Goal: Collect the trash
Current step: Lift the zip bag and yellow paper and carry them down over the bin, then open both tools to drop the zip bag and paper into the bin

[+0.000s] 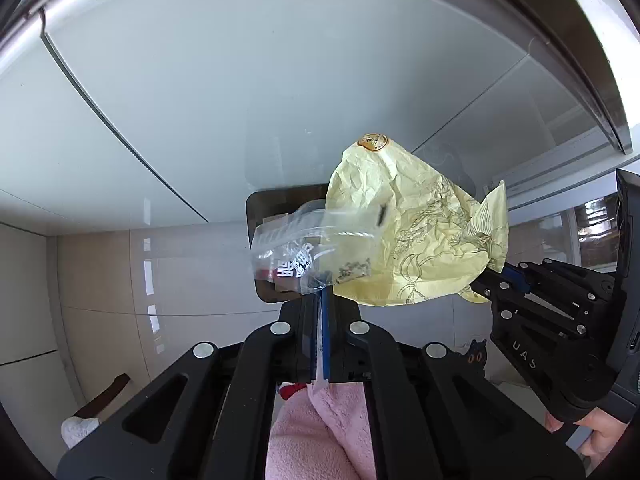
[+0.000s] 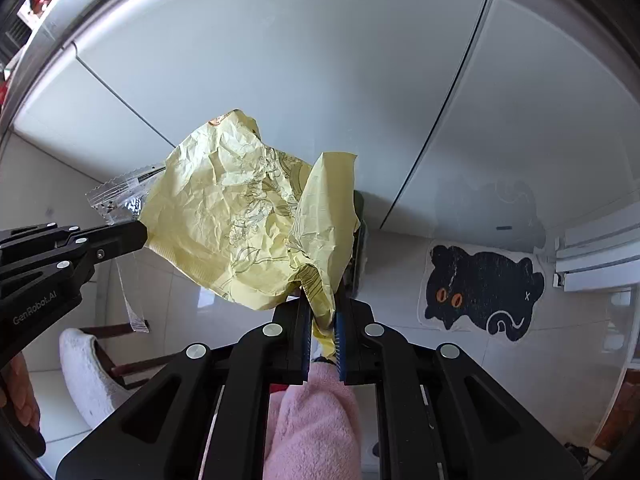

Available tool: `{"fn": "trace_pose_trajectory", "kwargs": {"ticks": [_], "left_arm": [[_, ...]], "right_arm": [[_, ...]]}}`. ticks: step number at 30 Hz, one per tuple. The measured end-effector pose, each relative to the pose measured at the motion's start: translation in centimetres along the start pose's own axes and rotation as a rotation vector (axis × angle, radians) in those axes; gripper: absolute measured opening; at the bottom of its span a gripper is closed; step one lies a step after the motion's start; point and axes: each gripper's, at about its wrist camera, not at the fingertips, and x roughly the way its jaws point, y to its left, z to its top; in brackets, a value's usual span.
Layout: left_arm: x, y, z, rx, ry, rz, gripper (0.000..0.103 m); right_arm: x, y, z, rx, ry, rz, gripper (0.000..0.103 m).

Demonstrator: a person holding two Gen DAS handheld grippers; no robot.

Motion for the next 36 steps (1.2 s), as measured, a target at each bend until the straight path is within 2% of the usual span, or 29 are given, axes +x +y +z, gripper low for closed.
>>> {"fn": "trace_pose_trajectory", "kwargs": {"ticks": [6, 12, 19, 20, 24, 25, 26, 27, 28, 29, 31, 33, 36], "left_arm": [[5.9, 0.9, 0.8, -0.038, 0.044, -0.015, 0.000], [10.5, 1.3, 2.0, -0.045, 0.086, 0.002, 0.000], [14.4, 2.5, 2.5, -0.057, 0.118, 0.012, 0.000], [14.6, 2.6, 2.6, -0.060, 0.121, 0.015, 0.001], [15.2, 3.2, 2.8, -0.080, 0.127, 0.015, 0.003], [15.4, 3.3, 2.9, -0.083, 0.126, 0.016, 0.003], [15.4, 3.3, 3.0, -0.086, 0.124, 0.017, 0.005], [15.4, 3.3, 3.1, -0.088, 0.124, 0.017, 0.010], [15.2, 3.3, 3.2, -0.091, 0.125, 0.015, 0.013], [15.2, 3.3, 3.2, -0.093, 0.126, 0.011, 0.017], [15.1, 3.3, 3.3, -0.091, 0.125, 0.006, 0.022], [15.2, 3.3, 3.3, -0.092, 0.127, 0.006, 0.033], [15.0, 3.4, 3.4, -0.095, 0.125, 0.008, 0.043]], "right_arm": [[5.2, -1.1, 0.5, 0.034, 0.065, -0.009, 0.010], [9.5, -1.6, 0.9, 0.031, 0.113, -0.001, 0.010], [14.2, -1.5, 1.3, 0.050, 0.163, 0.015, 0.011], [14.6, -1.5, 1.4, 0.055, 0.164, 0.020, 0.014], [15.6, -1.6, 1.7, 0.072, 0.166, 0.034, 0.015], [15.7, -1.7, 1.9, 0.076, 0.165, 0.033, 0.018], [15.7, -1.8, 1.9, 0.079, 0.166, 0.034, 0.027], [15.8, -1.8, 2.0, 0.080, 0.168, 0.043, 0.037], [15.8, -1.8, 2.1, 0.082, 0.163, 0.048, 0.059], [15.7, -1.8, 2.2, 0.080, 0.157, 0.042, 0.064], [15.7, -1.7, 2.3, 0.082, 0.156, 0.039, 0.063], [15.5, -1.8, 2.3, 0.089, 0.152, 0.032, 0.067], [14.9, -1.9, 2.3, 0.095, 0.147, 0.027, 0.071]]}}
